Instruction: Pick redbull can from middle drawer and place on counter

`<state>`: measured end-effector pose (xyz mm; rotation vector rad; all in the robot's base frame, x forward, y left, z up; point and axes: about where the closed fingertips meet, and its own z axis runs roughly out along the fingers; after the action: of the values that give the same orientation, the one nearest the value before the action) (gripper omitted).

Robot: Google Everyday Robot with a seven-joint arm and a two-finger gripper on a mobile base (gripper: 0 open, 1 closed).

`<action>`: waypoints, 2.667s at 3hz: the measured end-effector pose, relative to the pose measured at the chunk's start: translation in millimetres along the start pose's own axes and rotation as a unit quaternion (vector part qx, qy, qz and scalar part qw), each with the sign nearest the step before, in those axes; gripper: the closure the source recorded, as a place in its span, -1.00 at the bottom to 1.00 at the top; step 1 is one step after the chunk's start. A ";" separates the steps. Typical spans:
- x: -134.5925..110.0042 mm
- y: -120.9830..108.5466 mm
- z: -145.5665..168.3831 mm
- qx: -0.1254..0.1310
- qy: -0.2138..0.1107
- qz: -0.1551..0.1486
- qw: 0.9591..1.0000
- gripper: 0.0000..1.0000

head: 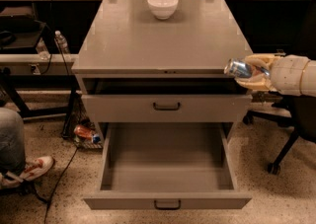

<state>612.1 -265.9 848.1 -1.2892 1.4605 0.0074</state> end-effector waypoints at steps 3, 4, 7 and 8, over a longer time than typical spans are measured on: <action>-7.8 -37.2 21.2 -0.021 -0.003 0.042 0.999 1.00; -13.2 -62.1 41.6 -0.026 -0.007 0.068 0.997 1.00; -33.3 -90.5 105.9 -0.056 0.012 0.099 0.993 1.00; -33.6 -89.7 125.3 -0.071 0.014 0.107 0.992 1.00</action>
Offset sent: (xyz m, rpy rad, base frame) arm 0.0413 -0.0018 0.0220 0.0529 0.0920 -0.0105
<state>752.4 -201.6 880.3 -1.2441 1.6407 0.2389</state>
